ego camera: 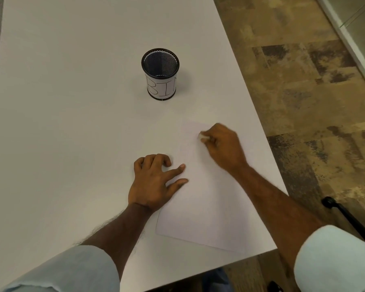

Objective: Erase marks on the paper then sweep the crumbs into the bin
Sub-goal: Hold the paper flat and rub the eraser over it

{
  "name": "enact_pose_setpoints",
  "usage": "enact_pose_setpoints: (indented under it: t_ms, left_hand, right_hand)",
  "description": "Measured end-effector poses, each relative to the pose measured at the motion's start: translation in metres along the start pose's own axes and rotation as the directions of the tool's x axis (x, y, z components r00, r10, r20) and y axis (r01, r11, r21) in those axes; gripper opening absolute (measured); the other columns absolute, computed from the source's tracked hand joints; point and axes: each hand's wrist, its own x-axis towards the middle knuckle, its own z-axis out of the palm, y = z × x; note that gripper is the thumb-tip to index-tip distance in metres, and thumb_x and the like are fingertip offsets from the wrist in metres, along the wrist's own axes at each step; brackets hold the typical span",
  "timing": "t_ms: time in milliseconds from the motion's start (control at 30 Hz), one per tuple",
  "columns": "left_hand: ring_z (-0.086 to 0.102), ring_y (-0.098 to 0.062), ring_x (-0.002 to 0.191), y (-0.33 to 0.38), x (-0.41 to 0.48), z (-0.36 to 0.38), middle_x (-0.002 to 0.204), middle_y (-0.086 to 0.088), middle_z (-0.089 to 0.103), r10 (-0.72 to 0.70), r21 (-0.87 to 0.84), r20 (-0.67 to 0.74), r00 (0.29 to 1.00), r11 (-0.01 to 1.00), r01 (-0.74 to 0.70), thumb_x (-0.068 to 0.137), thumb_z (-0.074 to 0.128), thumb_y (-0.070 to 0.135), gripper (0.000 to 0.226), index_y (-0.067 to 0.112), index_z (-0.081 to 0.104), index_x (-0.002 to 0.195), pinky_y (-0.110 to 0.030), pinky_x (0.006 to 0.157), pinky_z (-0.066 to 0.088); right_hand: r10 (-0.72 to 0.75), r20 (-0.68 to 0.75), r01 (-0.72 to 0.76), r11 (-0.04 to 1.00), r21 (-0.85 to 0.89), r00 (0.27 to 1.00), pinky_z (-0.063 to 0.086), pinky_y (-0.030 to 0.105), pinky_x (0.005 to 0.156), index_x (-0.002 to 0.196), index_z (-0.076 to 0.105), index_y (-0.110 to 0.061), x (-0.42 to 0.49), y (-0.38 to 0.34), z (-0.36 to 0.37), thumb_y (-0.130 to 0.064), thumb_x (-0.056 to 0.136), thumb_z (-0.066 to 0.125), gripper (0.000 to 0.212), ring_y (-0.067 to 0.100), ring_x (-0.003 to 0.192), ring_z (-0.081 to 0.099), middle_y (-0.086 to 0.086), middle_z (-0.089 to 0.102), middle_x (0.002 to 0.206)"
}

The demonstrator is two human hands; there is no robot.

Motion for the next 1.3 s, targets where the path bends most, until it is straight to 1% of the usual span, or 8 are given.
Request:
enact_pose_setpoints:
  t_ms: [133,333,500,600,800,1067,1233,1300]
  left_hand:
    - [0.050,-0.024,0.103,0.001,0.000,0.000,0.107,0.002,0.058,0.006,-0.005,-0.013,1.000,1.000,-0.007,0.089,0.052,0.062,0.041,0.037,0.073,0.112,-0.042,0.092,0.030]
    - [0.051,-0.025,0.105,0.001,0.000,-0.001,0.110,0.001,0.059,-0.012,0.003,0.031,0.999,1.000,0.012,0.089,0.051,0.062,0.041,0.037,0.072,0.114,-0.043,0.093,0.031]
    - [0.052,-0.024,0.106,0.001,0.000,-0.001,0.111,0.002,0.059,-0.020,-0.015,0.029,0.999,1.000,0.020,0.089,0.051,0.062,0.042,0.035,0.073,0.113,-0.042,0.093,0.030]
    - [0.052,-0.024,0.106,0.001,0.000,-0.002,0.110,0.002,0.059,-0.020,-0.022,0.022,1.000,1.000,0.020,0.089,0.050,0.063,0.043,0.036,0.073,0.113,-0.041,0.093,0.030]
    - [0.052,-0.025,0.106,0.000,0.000,-0.001,0.111,0.001,0.060,-0.023,-0.006,0.045,0.999,1.000,0.023,0.090,0.048,0.064,0.044,0.037,0.072,0.114,-0.041,0.093,0.029]
    - [0.050,-0.022,0.108,0.001,0.000,-0.001,0.112,0.003,0.059,-0.033,-0.019,0.045,0.998,0.999,0.034,0.090,0.047,0.065,0.045,0.036,0.072,0.114,-0.041,0.094,0.029]
    - [0.051,-0.023,0.107,0.001,0.000,-0.002,0.112,0.002,0.059,-0.033,-0.017,0.053,0.998,0.999,0.034,0.090,0.046,0.065,0.045,0.038,0.072,0.114,-0.041,0.094,0.029]
    - [0.051,-0.023,0.108,0.001,0.000,-0.002,0.113,0.002,0.060,-0.038,-0.015,0.059,0.998,0.999,0.039,0.090,0.045,0.065,0.045,0.038,0.071,0.115,-0.042,0.094,0.031]
  right_hand:
    - [0.144,-0.114,-0.140,0.989,0.042,0.983,0.048,0.019,0.067,0.089,0.069,-0.005,0.010,0.008,-0.009,-0.006,0.084,0.072,0.006,0.007,0.072,0.054,0.006,0.065,0.083]
    - [-0.084,0.162,0.077,0.996,0.050,0.983,0.046,0.028,0.068,0.080,0.064,-0.004,-0.032,-0.028,0.012,-0.008,0.087,0.067,0.009,0.019,0.071,0.055,0.007,0.063,0.078]
    - [-0.031,0.004,0.031,0.999,-0.029,0.999,0.048,0.037,0.072,0.079,0.067,-0.002,0.003,-0.009,0.011,-0.006,0.083,0.072,0.008,0.025,0.072,0.059,0.011,0.067,0.076]
    - [0.073,-0.100,-0.068,0.997,0.048,0.992,0.051,0.036,0.069,0.079,0.068,-0.003,0.007,-0.005,0.005,-0.010,0.082,0.075,0.010,0.021,0.073,0.061,0.008,0.069,0.079]
    - [-0.131,0.151,0.119,0.989,0.087,0.980,0.051,0.033,0.071,0.082,0.070,-0.003,-0.027,-0.028,0.016,-0.008,0.081,0.073,0.006,0.024,0.074,0.064,0.009,0.071,0.081]
    - [0.070,-0.070,-0.068,0.997,0.030,0.995,0.054,0.047,0.068,0.081,0.070,-0.001,0.033,0.002,0.015,-0.010,0.082,0.075,0.011,0.025,0.073,0.064,0.012,0.070,0.080]
    - [-0.146,0.134,0.134,0.986,0.094,0.980,0.053,0.039,0.070,0.080,0.070,-0.002,-0.022,-0.034,0.019,-0.008,0.082,0.073,0.007,0.025,0.074,0.063,0.009,0.070,0.080]
    - [-0.146,0.148,0.133,0.987,0.094,0.978,0.053,0.039,0.069,0.079,0.069,-0.002,-0.020,-0.030,0.022,-0.008,0.082,0.072,0.008,0.025,0.073,0.063,0.010,0.070,0.079]
